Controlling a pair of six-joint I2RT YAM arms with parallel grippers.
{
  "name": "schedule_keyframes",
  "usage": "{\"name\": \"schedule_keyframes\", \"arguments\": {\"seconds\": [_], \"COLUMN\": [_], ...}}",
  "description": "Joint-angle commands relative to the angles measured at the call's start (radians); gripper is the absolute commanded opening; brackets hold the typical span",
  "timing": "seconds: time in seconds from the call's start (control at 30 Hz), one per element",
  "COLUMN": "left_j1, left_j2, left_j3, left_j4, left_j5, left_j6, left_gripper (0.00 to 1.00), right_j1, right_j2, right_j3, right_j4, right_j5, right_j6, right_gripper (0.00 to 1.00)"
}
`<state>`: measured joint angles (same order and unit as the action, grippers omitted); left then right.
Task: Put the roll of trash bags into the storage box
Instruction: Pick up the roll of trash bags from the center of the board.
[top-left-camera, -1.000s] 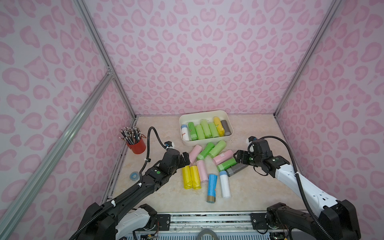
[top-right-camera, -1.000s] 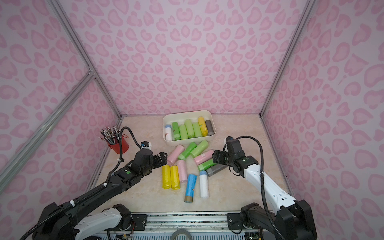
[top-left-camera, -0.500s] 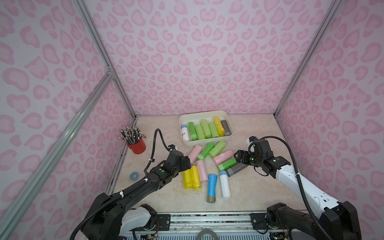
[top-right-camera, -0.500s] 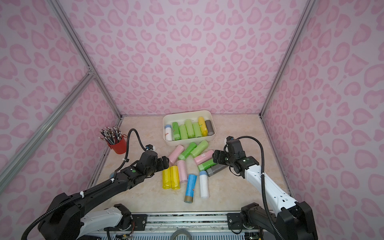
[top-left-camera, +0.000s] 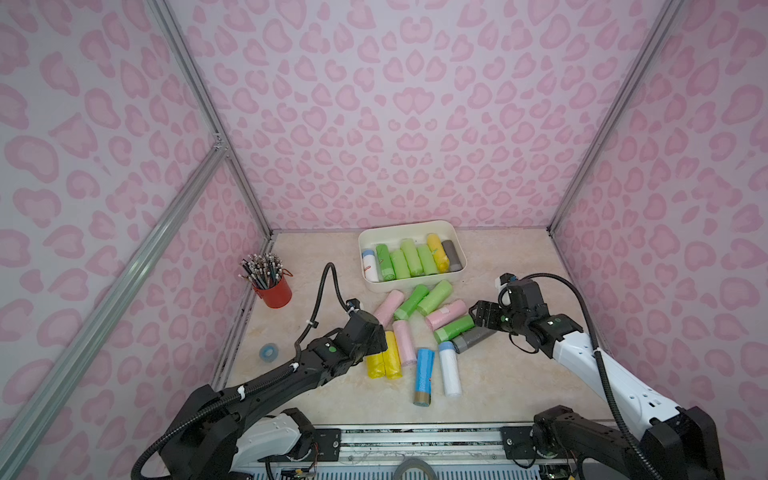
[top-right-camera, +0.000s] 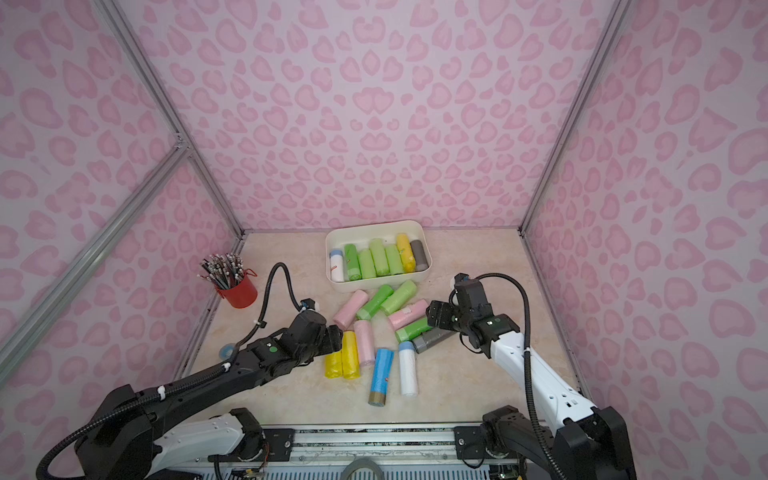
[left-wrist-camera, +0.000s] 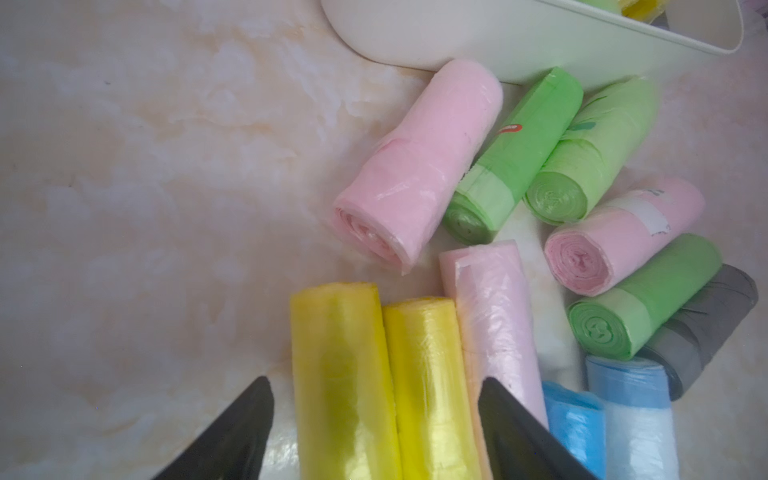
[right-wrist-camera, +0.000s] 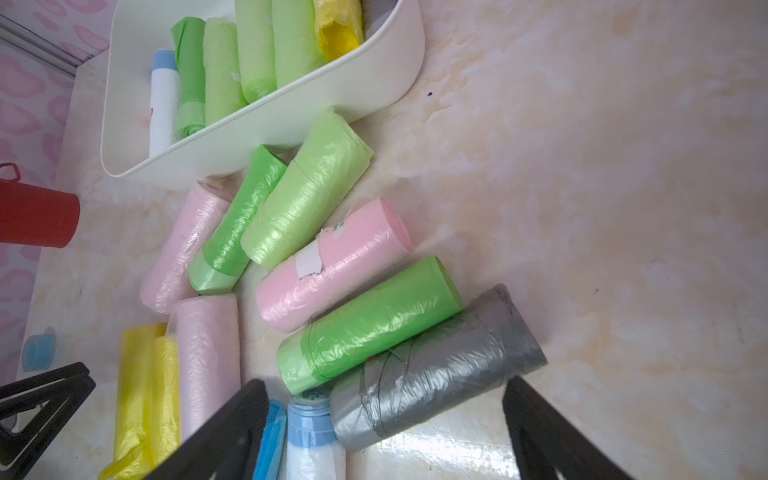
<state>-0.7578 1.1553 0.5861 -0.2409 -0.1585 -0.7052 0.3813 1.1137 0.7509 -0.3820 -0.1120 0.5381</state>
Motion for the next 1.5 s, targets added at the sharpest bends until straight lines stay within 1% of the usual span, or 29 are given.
{"name": "schedule_keyframes", "arguments": {"seconds": [0.0,0.13,0.43,0.73,0.83,0.97,1.03,1.13,1.23,1.33,1.4,1.47], "left_j1": [-0.002,-0.002,-0.001,-0.006,-0.008,-0.008,-0.008,-0.008,-0.006,-0.006,-0.005,-0.006], "left_j2": [-0.014,-0.005,0.028,0.118,0.143,0.147,0.145,0.149,0.163,0.171,0.155,0.135], "left_j3": [-0.018,-0.033,-0.061,-0.060,-0.062,-0.063,-0.064,-0.065,-0.062,-0.059,-0.058,-0.052], "left_j4": [-0.015,-0.007,0.022,0.050,0.051,0.053,0.055,0.062,0.066,0.066,0.063,0.054], "left_j5": [-0.015,0.006,0.050,0.067,0.063,0.043,0.032,0.016,0.016,0.028,0.031,0.032], "left_j6": [-0.026,-0.028,-0.025,-0.018,-0.020,-0.023,-0.023,-0.025,-0.037,-0.048,-0.052,-0.054], "left_gripper": [0.79,0.77,0.69,0.62,0.61,0.55,0.51,0.49,0.39,0.37,0.34,0.32], "right_j1": [0.001,0.001,0.001,-0.001,-0.002,-0.004,-0.005,-0.005,-0.005,-0.005,-0.005,-0.005], "right_j2": [0.001,0.000,0.006,0.002,-0.006,-0.009,-0.012,-0.015,-0.014,-0.010,-0.008,-0.005], "right_j3": [-0.006,-0.002,-0.002,0.007,0.005,0.009,0.009,0.010,0.008,0.009,0.008,0.003], "right_j4": [0.014,0.012,0.009,-0.003,-0.004,-0.004,-0.005,-0.004,-0.005,0.002,0.010,0.028], "right_j5": [-0.006,-0.006,-0.006,-0.006,-0.006,-0.006,-0.006,-0.006,-0.006,-0.006,-0.006,-0.269], "right_j6": [0.002,0.002,0.002,0.002,0.002,0.002,0.002,0.002,0.002,0.002,0.002,0.138], "right_gripper": [0.90,0.90,0.90,0.90,0.90,0.90,0.90,0.90,0.90,0.90,0.90,0.90]}}
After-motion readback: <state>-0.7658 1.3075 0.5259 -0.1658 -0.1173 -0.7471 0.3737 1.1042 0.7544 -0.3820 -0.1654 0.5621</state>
